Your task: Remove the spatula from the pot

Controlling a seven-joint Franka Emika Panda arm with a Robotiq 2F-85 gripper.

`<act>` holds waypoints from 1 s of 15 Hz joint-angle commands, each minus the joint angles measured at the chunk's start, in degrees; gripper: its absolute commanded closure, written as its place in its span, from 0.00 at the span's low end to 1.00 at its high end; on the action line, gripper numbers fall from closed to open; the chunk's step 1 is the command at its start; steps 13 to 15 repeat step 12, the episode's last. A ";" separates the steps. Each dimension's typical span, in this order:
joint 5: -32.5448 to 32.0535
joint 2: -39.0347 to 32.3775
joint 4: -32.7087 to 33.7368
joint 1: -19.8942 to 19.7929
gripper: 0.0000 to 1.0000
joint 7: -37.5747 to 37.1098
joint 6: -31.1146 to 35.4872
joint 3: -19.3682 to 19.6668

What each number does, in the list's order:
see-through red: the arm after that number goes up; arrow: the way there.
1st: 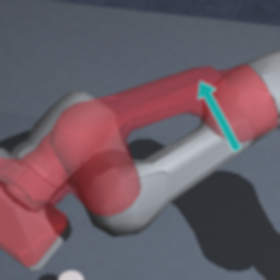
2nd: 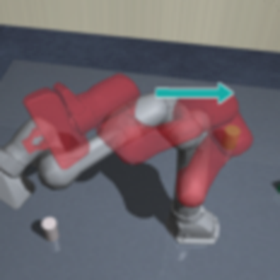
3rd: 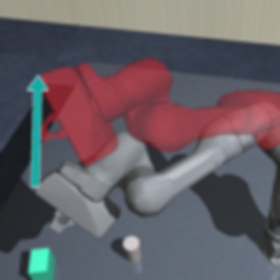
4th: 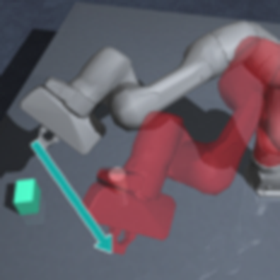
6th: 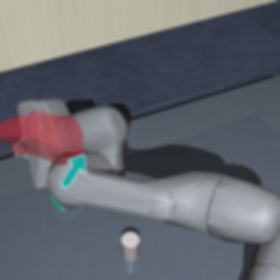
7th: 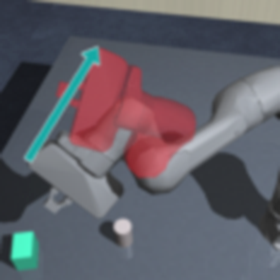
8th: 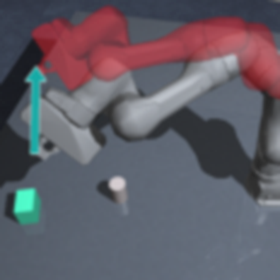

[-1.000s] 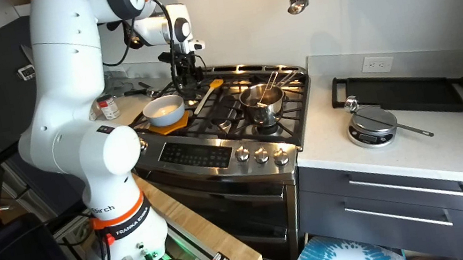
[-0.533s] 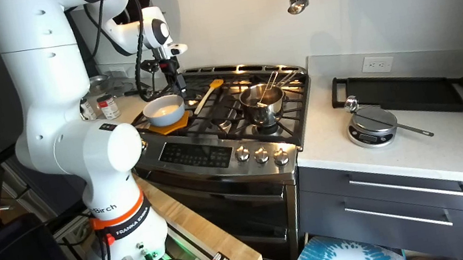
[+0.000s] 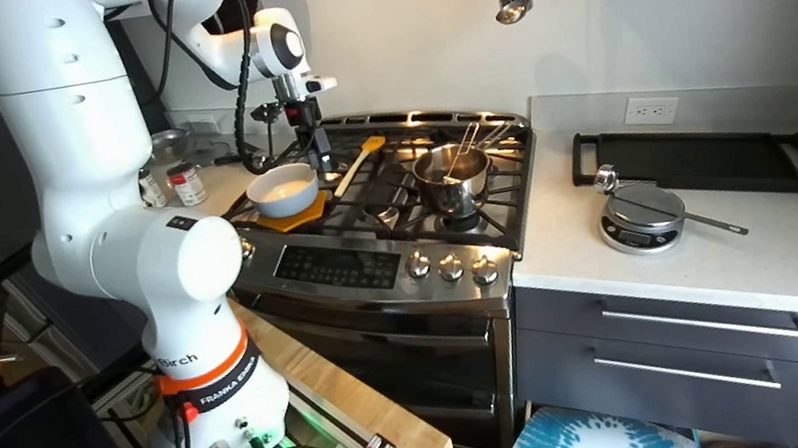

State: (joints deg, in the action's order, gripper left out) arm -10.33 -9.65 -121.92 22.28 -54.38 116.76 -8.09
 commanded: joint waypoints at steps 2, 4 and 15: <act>-0.89 3.51 -0.49 -3.80 0.00 -0.50 -15.28 -0.71; 4.43 7.09 -2.23 -4.67 0.00 4.18 -21.71 -2.13; 16.12 16.50 -11.87 -5.28 0.00 2.71 -29.62 -7.29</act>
